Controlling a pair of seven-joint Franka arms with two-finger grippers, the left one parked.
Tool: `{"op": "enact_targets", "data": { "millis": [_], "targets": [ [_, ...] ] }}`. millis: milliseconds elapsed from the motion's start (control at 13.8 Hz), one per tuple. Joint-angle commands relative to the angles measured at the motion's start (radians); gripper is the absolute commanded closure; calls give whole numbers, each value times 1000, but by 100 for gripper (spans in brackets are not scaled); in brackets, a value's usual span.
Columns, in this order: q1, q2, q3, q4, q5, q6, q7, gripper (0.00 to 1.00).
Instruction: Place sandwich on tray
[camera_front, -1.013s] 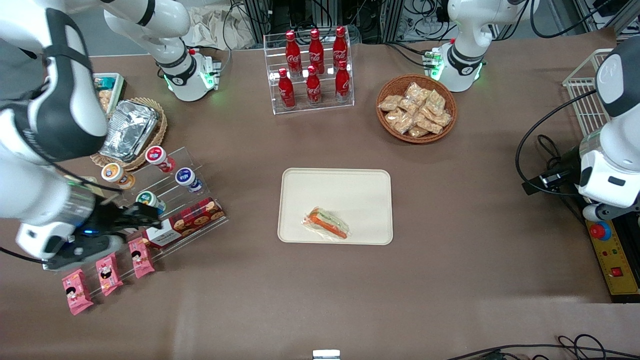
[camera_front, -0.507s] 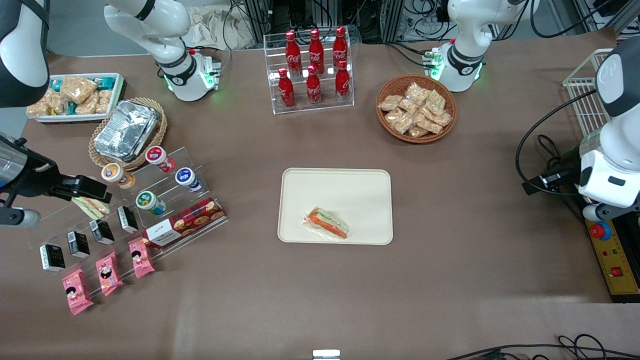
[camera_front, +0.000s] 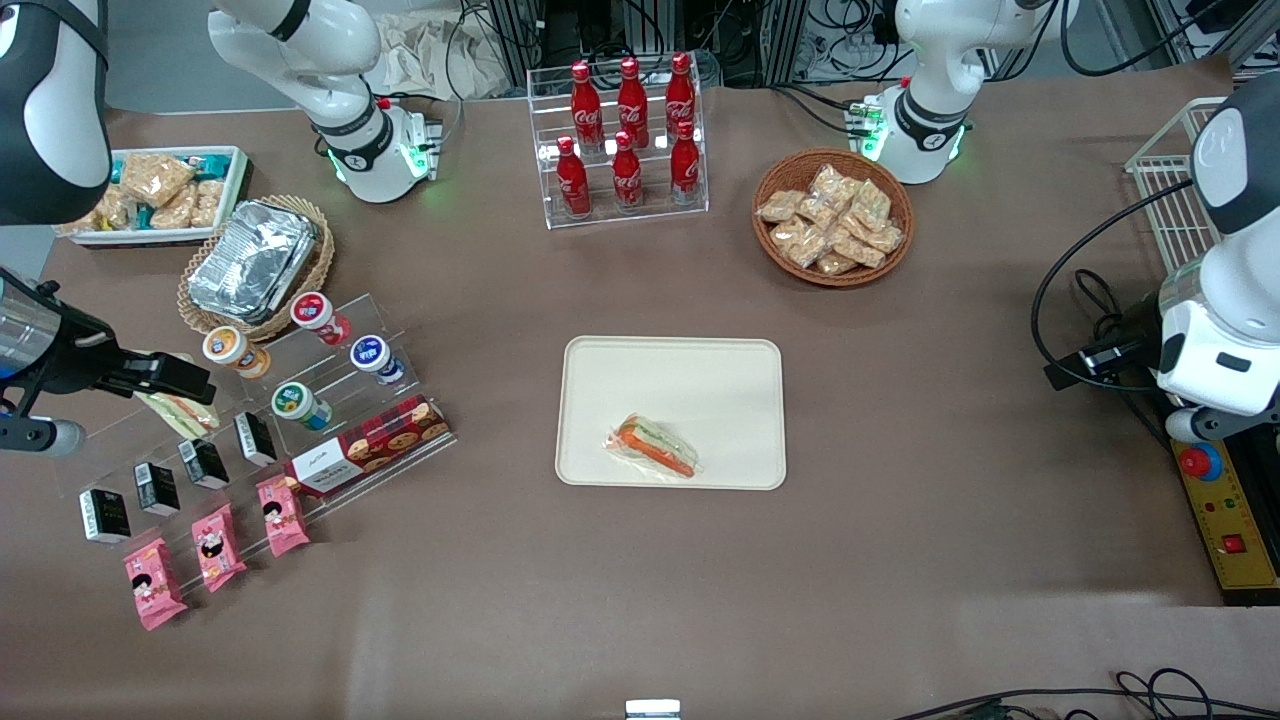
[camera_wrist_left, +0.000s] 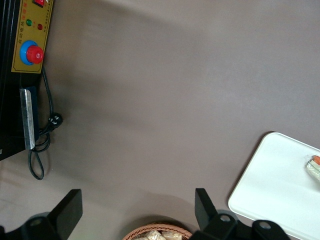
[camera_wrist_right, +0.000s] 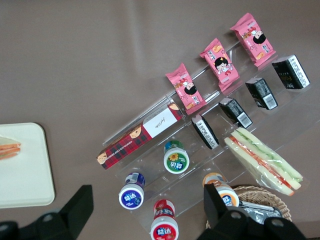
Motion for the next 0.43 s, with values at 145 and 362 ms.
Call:
{"op": "enact_targets", "data": {
  "millis": [145, 362],
  "targets": [
    [-4, -19, -6, -13, -14, -5, -60, 9],
    [-4, -19, -5, -9, -17, -11, -61, 9]
  ]
}}
